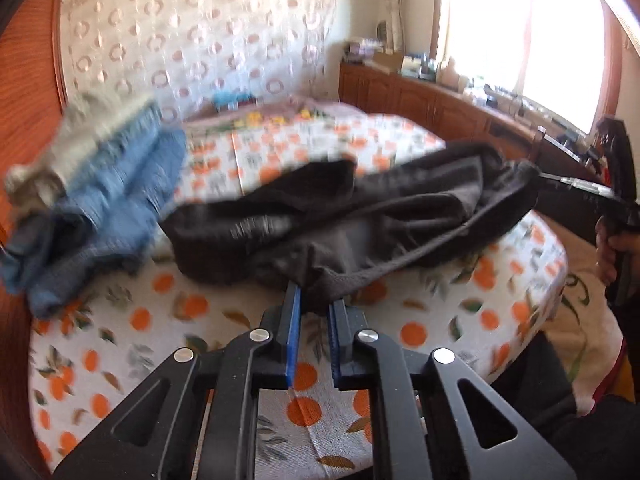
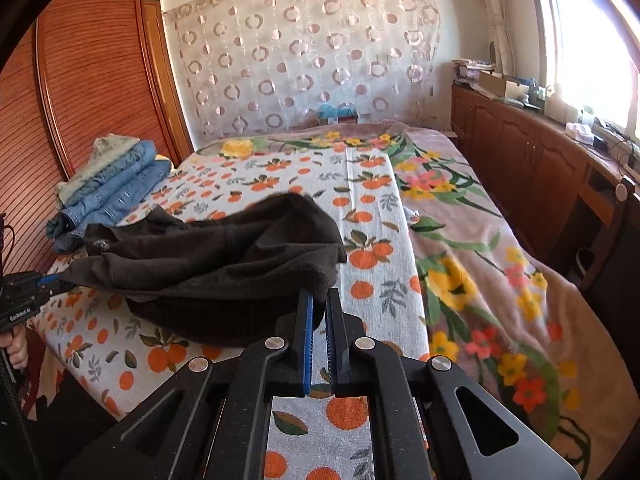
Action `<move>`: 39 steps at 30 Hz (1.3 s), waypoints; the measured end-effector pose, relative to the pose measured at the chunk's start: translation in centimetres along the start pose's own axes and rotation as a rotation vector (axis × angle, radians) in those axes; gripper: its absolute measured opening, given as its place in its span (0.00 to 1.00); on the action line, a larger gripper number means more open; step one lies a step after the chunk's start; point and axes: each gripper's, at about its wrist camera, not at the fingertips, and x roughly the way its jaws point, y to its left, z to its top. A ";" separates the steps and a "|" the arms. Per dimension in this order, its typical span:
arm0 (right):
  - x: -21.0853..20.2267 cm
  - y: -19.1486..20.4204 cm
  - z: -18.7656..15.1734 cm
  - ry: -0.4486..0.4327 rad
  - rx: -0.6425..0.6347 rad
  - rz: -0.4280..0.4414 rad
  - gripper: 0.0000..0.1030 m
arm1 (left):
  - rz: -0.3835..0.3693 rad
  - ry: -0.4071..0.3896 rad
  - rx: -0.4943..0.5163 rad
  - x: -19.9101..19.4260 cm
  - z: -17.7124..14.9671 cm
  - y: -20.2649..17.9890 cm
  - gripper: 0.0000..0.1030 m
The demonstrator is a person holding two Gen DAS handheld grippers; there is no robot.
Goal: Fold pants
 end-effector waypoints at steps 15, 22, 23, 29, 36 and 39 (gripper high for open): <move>-9.9 1.6 2.7 -0.241 -0.055 0.032 0.05 | 0.037 -0.254 0.060 -11.0 8.0 0.5 0.12; -9.9 1.7 1.4 -0.245 -0.060 0.054 0.05 | 0.052 -0.231 0.046 -10.1 7.6 1.7 0.12; -9.1 1.6 0.9 -0.224 -0.055 0.057 0.05 | 0.048 -0.198 0.037 -8.9 7.0 2.2 0.12; -5.4 1.3 2.2 -0.155 -0.075 0.065 0.05 | 0.064 -0.117 0.032 -4.0 7.4 3.9 0.12; 1.0 2.3 13.8 -0.166 -0.183 -0.008 0.04 | 0.172 -0.149 0.074 0.0 16.5 6.2 0.10; 2.0 3.4 18.3 -0.211 -0.176 -0.045 0.04 | 0.211 -0.257 0.083 -2.9 20.8 6.1 0.10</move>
